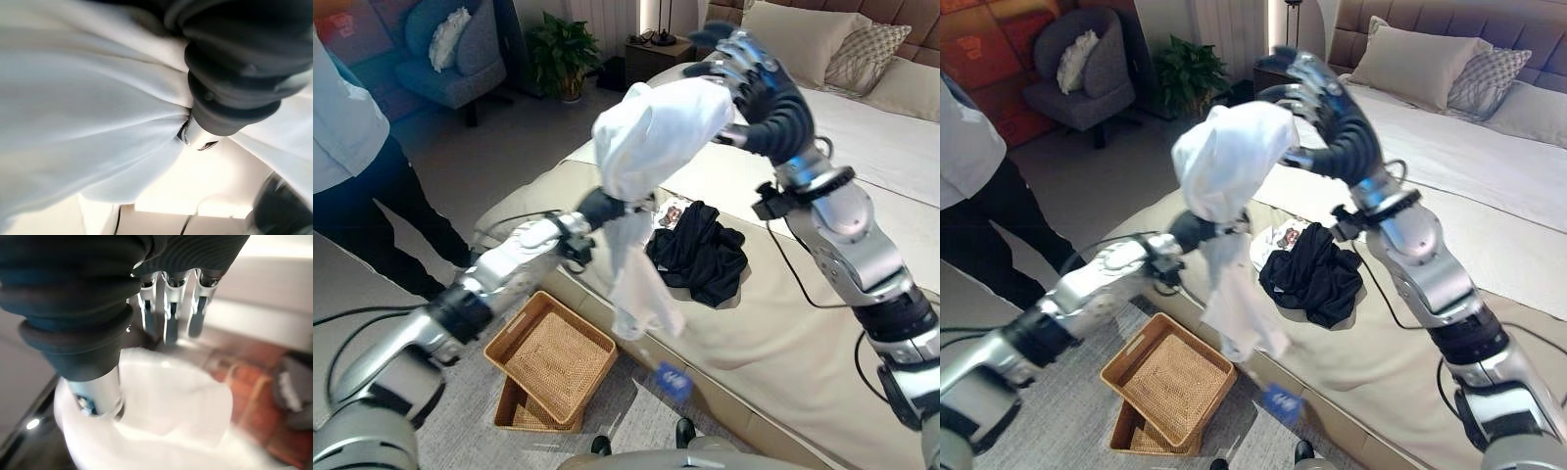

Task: Pick up clothes into the bucket

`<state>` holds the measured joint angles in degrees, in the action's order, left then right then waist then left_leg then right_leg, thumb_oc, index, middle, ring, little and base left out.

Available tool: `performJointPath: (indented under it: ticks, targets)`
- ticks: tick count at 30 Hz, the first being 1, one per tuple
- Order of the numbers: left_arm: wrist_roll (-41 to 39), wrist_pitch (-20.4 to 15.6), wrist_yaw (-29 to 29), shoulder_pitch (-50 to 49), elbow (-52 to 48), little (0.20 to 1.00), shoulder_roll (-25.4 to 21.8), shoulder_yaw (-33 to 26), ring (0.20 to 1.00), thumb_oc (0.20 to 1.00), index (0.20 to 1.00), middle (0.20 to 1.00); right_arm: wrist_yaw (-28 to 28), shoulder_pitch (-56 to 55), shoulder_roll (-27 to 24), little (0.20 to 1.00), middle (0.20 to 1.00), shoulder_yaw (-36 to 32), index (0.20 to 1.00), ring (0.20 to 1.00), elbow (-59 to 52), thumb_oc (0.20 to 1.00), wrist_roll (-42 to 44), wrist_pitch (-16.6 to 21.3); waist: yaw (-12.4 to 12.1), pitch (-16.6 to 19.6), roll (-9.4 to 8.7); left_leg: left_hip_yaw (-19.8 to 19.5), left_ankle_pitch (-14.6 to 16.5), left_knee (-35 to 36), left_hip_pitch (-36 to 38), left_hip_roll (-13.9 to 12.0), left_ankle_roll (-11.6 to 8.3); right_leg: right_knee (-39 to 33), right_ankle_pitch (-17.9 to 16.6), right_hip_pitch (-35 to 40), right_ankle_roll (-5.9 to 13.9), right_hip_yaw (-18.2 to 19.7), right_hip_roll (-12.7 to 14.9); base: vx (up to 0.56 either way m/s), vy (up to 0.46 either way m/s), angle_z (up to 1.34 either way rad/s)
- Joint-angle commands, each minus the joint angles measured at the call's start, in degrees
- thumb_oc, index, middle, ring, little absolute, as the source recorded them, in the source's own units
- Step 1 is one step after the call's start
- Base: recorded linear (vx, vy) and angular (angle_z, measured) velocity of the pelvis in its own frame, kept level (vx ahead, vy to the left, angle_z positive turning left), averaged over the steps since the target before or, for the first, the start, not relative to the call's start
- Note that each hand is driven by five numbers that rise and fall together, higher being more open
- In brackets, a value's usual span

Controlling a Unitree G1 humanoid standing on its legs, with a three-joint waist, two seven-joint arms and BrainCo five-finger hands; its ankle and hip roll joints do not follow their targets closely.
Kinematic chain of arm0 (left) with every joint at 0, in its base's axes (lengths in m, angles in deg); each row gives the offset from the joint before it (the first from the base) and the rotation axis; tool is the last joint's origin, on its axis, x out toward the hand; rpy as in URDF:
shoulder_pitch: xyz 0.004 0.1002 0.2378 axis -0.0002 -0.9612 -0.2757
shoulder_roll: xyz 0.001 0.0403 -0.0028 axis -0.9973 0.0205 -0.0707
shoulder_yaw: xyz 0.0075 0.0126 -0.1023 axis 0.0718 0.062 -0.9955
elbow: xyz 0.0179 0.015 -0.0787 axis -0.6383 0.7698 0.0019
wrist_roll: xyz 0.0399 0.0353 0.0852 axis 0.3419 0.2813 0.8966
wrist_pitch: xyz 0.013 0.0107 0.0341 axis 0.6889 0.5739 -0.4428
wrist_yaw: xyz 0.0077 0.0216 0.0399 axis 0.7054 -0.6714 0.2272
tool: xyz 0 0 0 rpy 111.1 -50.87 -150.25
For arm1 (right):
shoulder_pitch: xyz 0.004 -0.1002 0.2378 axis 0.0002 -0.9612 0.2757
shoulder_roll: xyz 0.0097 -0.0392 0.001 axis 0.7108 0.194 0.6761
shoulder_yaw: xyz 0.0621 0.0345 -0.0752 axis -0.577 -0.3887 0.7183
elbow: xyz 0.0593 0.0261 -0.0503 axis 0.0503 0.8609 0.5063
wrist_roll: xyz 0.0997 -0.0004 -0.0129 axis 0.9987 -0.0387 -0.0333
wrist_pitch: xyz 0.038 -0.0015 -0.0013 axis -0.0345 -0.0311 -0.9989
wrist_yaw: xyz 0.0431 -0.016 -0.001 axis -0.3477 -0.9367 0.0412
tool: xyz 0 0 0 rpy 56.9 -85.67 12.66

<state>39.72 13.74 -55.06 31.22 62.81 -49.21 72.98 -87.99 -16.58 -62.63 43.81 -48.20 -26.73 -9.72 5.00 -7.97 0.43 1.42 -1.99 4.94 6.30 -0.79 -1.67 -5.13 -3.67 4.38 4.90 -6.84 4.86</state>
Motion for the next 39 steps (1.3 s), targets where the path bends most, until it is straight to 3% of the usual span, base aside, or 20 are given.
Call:
performJointPath:
  ticks: [1, 3, 9, 12, 15, 19, 22, 23, 28, 32, 39]
  targets:
    - [10.86, -8.02, -2.24, 1.56, 1.67, 0.200, -8.12, -10.33, 0.200, 0.200, 0.200, 0.200, 0.44, -4.76, -0.01, 1.000, 1.000, -7.58, 1.000, 1.000, 1.09, 1.000, -1.53, 1.82, -1.90, 0.99, -2.23, -1.19, 4.47, -5.96, -2.00, 2.28, 0.67, 4.92, 2.84, 0.26, 3.85, -1.83, 3.14, 0.01, 0.015, 0.03]
    - [12.20, -8.64, -2.58, 0.34, 2.06, 0.200, -9.26, -12.24, 0.200, 0.200, 0.200, 0.200, 0.74, -6.40, 0.65, 1.000, 1.000, -8.33, 1.000, 1.000, 1.66, 1.000, -2.38, 1.57, -1.98, 0.89, -2.12, -1.26, 4.49, -5.99, -2.02, 2.27, 0.68, 4.96, 2.91, 0.26, 3.84, -1.88, 3.17, 0.00, 0.000, 0.00]
    - [20.37, -11.19, -5.68, -11.77, 2.98, 0.200, -13.89, -28.91, 0.200, 0.200, 0.200, 0.200, 2.22, -20.49, 6.86, 1.000, 1.000, -12.79, 1.000, 1.000, 7.50, 1.000, -10.63, 0.11, -2.48, -0.23, -1.34, -1.80, 4.41, -6.21, -2.81, 2.52, 0.77, 5.57, 3.19, -0.34, 3.81, -2.62, 3.41, -0.01, 0.012, 0.03]
    - [21.69, -12.00, -7.03, -15.48, 3.05, 0.200, -14.00, -33.43, 0.200, 0.200, 0.200, 0.200, 2.50, -23.84, 8.78, 1.000, 1.000, -12.57, 1.000, 1.000, 11.06, 1.000, -12.25, -0.16, -2.40, -0.69, -1.16, -2.07, 4.40, -6.45, -3.29, 2.74, 0.85, 6.08, 3.34, -0.79, 3.75, -2.73, 3.57, -0.05, 0.025, 0.16]
    - [24.00, -13.14, -9.83, -19.06, 2.94, 0.200, -11.95, -38.72, 0.200, 0.200, 0.200, 0.200, 1.98, -26.88, 11.94, 1.000, 1.000, -11.64, 1.000, 1.000, 17.83, 1.000, -15.02, -0.70, -2.69, -2.33, -1.12, -2.62, 4.30, -7.23, -4.83, 2.96, 0.96, 7.24, 3.47, -2.26, 3.64, -3.06, 3.87, -0.09, 0.013, 0.10]
    - [24.05, -13.82, -12.14, -23.14, 3.16, 0.200, -4.96, -41.88, 0.200, 0.200, 0.200, 0.200, 0.49, -28.25, 16.19, 1.000, 1.000, -10.70, 1.000, 1.000, 26.25, 1.000, -16.07, -0.64, -2.91, -5.76, -1.05, -3.51, 3.83, -9.27, -9.07, 3.61, 1.25, 9.55, 3.42, -6.44, 3.24, -3.28, 4.23, -0.12, 0.020, 0.08]
    - [24.29, -13.93, -12.88, -23.39, 3.72, 0.200, -2.97, -41.87, 0.200, 0.200, 0.200, 0.200, 0.21, -28.27, 16.77, 1.000, 1.000, -10.26, 1.000, 1.000, 27.97, 1.000, -16.79, -0.51, -2.87, -6.46, -1.10, -3.61, 3.76, -9.87, -10.24, 3.68, 1.30, 10.09, 3.42, -7.52, 3.18, -3.28, 4.26, -0.08, 0.013, 0.07]
    - [25.05, -14.25, -14.20, -24.09, 4.24, 0.200, 0.56, -42.22, 0.200, 0.200, 0.200, 0.200, -0.37, -28.70, 17.29, 1.000, 1.000, -9.68, 1.000, 1.000, 30.48, 1.000, -18.80, -0.23, -2.78, -7.85, -1.21, -3.75, 3.75, -11.10, -12.02, 3.76, 1.33, 11.11, 3.45, -9.31, 3.02, -3.13, 4.36, -0.08, 0.025, 0.11]
    - [28.67, -15.10, -20.99, -21.76, 7.73, 0.200, 9.39, -40.55, 0.200, 0.200, 0.200, 0.200, -3.04, -28.22, 16.81, 1.000, 1.000, -6.56, 1.000, 1.000, 38.66, 1.000, -23.91, 0.62, -1.87, -13.67, -2.25, -3.72, 5.01, -18.84, -19.86, 3.62, 1.65, 17.63, 4.25, -16.72, 2.01, -1.49, 5.43, -0.12, 0.042, 0.03]
    - [28.84, -15.78, -24.41, -17.66, 10.90, 0.200, 11.13, -38.28, 0.200, 0.200, 0.200, 0.200, -4.39, -26.86, 15.96, 1.000, 1.000, -3.67, 1.000, 1.000, 43.74, 1.000, -26.46, 1.06, -1.10, -16.36, -2.89, -3.52, 6.21, -24.09, -25.51, 3.35, 1.73, 21.73, 5.25, -21.69, 1.32, -0.64, 5.75, -0.09, 0.019, -0.01]
    - [27.07, -16.68, -29.03, -6.98, 16.37, 0.200, 10.06, -32.00, 0.200, 0.200, 0.200, 0.200, -7.31, -24.73, 15.11, 1.000, 1.000, -0.07, 1.000, 1.000, 51.11, 1.000, -28.47, 1.41, 0.56, -21.01, -4.35, -3.86, 7.23, -31.60, -37.29, 2.94, 1.50, 27.36, 6.18, -32.40, 0.71, 0.16, 5.50, -0.11, -0.003, 0.00]
